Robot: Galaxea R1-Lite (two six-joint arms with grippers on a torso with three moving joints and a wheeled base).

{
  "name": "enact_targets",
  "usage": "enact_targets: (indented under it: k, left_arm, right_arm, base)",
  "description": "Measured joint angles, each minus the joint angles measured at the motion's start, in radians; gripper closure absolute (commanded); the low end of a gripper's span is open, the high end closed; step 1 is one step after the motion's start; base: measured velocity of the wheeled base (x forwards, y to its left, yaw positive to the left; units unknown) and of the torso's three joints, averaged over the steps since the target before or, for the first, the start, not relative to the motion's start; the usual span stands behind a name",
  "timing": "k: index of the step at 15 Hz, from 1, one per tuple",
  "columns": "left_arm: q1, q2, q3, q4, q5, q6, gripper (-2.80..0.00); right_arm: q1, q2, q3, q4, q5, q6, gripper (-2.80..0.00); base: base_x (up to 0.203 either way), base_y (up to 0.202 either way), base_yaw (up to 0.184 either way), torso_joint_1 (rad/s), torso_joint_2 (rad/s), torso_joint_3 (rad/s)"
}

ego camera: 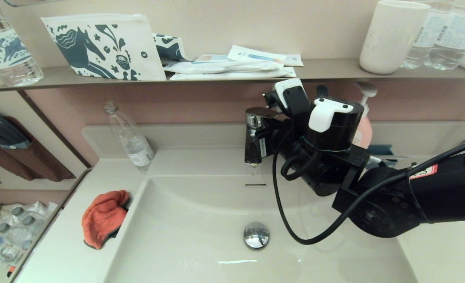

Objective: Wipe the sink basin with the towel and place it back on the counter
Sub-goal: Turn on the faucet

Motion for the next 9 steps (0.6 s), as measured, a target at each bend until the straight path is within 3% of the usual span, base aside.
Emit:
enact_targets:
  k: [9]
  left_arm:
    - [0.000, 0.000, 0.000, 0.000, 0.000, 0.001, 0.00]
  right_arm:
    - [-0.002, 0.007, -0.048, -0.002, 0.001, -0.021, 0.00]
  base:
    - [0.000, 0.000, 0.000, 0.000, 0.00, 0.000]
